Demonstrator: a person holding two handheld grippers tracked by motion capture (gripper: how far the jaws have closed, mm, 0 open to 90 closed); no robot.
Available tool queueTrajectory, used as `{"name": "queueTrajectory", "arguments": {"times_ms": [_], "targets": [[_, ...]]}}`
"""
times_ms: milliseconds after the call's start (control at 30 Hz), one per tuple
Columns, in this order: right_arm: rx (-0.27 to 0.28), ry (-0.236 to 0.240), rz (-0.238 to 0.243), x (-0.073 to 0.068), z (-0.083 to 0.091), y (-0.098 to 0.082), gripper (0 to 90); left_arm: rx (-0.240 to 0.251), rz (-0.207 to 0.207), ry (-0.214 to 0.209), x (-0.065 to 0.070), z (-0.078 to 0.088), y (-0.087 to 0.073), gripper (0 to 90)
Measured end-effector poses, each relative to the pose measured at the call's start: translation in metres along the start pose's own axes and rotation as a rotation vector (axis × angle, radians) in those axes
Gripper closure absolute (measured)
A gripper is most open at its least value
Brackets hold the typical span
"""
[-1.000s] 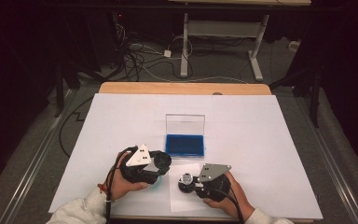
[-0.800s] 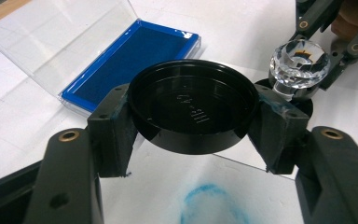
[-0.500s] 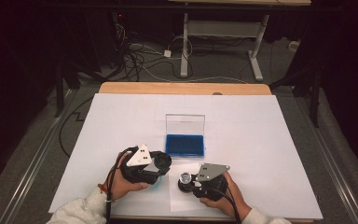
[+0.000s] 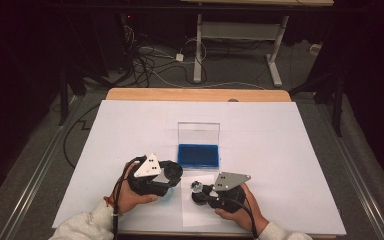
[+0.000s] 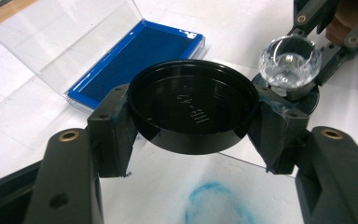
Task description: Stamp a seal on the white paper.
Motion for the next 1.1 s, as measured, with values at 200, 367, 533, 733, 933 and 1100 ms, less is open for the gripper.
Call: {"name": "queueTrajectory", "arguments": {"times_ms": [200,367,533,733,933,1100], "targets": [[0.075,-0.010,0.006,0.001,0.015,0.009,75.9,-0.010,-0.001,0.008,0.001,-0.001,-0.002,36.6],[0.128,-0.018,0.016,0.000,0.025,0.016,75.8,-0.022,-0.016,0.007,0.005,-0.004,-0.004,36.6],[0.185,-0.024,0.034,-0.003,0.036,0.026,75.8,-0.027,-0.028,-0.003,0.011,-0.007,-0.004,36.7],[0.227,-0.013,0.034,-0.005,0.042,0.033,75.8,-0.038,-0.047,-0.034,0.023,-0.016,-0.002,36.6],[0.275,0.001,0.034,-0.006,0.044,0.042,75.8,-0.015,-0.047,-0.071,0.033,-0.021,0.006,36.6],[0.289,0.013,0.049,-0.010,0.039,0.049,75.8,0.004,-0.038,-0.085,0.036,-0.021,0.010,36.7]]}}
Point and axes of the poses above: each handheld gripper's, and its own axes: z roughly backward along the jaws, y roughly out of its top, x roughly to its right, the point moved 1 cm from there along -z, roughly forward along the jaws, and after that the axes turned 15 degrees about y, right-handed, at the moved point
